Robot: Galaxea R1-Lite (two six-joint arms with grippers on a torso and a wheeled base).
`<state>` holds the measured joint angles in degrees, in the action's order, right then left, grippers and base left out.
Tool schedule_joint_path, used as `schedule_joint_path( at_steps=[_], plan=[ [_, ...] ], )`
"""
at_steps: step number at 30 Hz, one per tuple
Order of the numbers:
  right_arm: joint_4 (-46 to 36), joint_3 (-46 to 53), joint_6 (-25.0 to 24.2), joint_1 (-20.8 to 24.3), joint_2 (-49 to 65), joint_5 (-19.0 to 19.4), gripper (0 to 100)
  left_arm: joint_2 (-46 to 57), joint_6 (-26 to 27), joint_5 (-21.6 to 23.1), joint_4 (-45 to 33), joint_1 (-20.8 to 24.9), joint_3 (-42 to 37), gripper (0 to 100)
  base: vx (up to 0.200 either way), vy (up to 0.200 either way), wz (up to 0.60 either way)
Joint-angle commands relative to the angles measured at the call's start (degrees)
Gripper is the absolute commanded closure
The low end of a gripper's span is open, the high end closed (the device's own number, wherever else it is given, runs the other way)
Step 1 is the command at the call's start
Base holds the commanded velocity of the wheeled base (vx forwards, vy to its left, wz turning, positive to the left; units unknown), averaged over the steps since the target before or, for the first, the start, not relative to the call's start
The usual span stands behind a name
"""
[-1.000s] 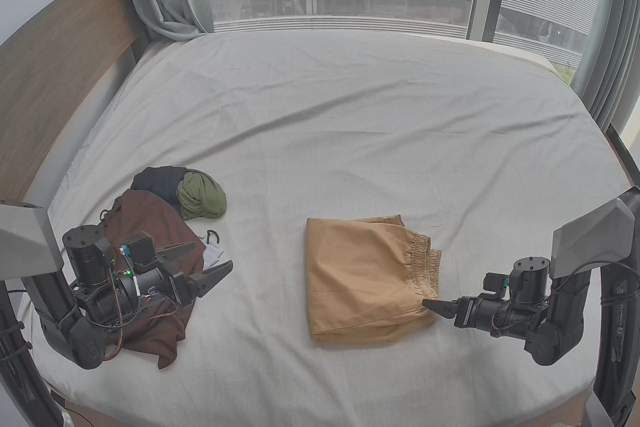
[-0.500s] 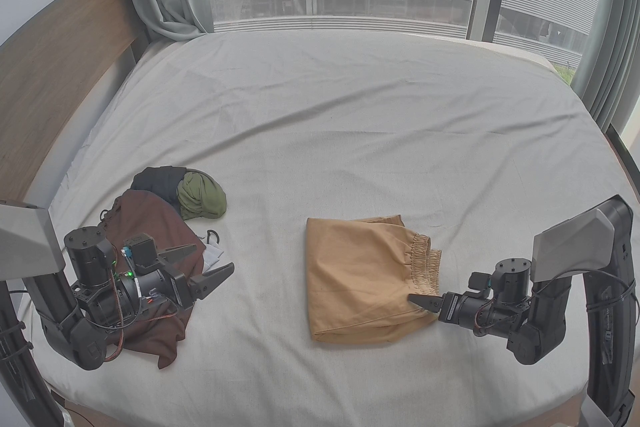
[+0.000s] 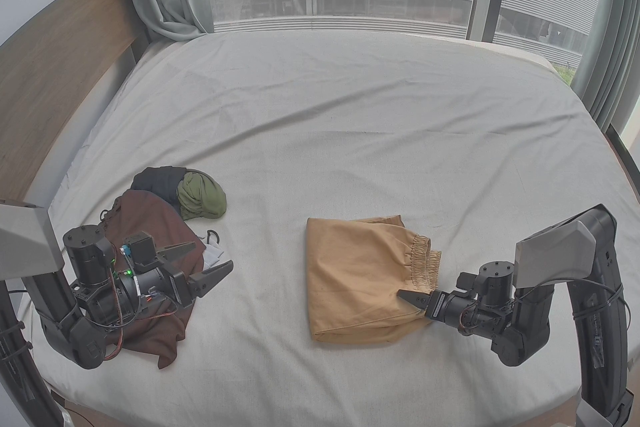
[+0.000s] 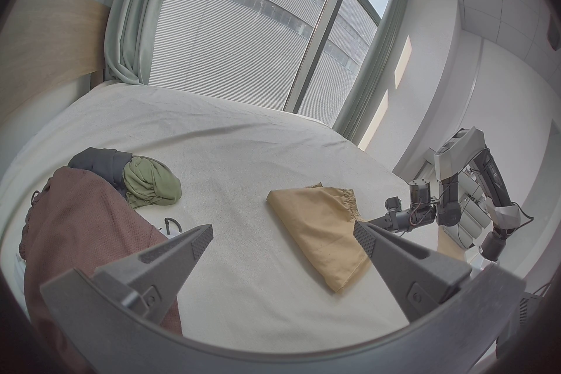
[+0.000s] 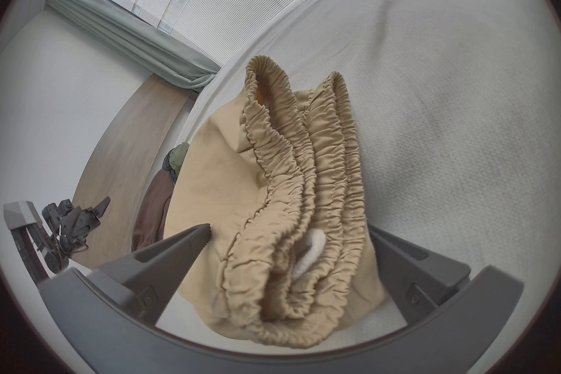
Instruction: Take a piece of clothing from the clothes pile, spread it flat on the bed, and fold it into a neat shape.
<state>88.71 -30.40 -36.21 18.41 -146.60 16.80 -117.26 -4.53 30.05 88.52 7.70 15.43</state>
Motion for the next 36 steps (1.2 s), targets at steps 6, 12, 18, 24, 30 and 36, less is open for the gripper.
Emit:
schedule_joint_path(
  at_steps=[6,12,18,24,30,36],
  plan=[
    [-0.2,-0.8,-0.9,0.6,-0.7,0.2,0,-0.1,-0.1,0.0,0.0,0.1,0.0,0,0.0,0.0,0.0],
    [-0.2,-0.8,-0.9,0.6,-0.7,0.2,100,-0.2,0.0,0.0,0.0,0.0,0.2,0,0.0,0.0,0.0],
    [-0.2,-0.6,-0.9,0.7,-0.6,0.1,100,-0.1,0.1,-0.1,0.0,-0.1,0.4,0,0.0,0.0,0.0],
    [-0.2,-0.5,-0.8,0.8,-0.3,0.2,100,-0.1,0.1,-0.1,0.0,-0.4,0.7,0,0.0,0.0,0.0],
    [-0.1,-0.3,-0.9,1.7,0.4,0.1,100,-0.4,0.1,-0.2,0.1,-0.6,1.4,0,0.0,0.0,0.0],
    [-0.1,0.4,-0.8,2.2,2.5,0.3,100,-0.2,0.0,-0.1,0.0,-0.8,1.4,0,0.0,0.0,0.0]
  ],
)
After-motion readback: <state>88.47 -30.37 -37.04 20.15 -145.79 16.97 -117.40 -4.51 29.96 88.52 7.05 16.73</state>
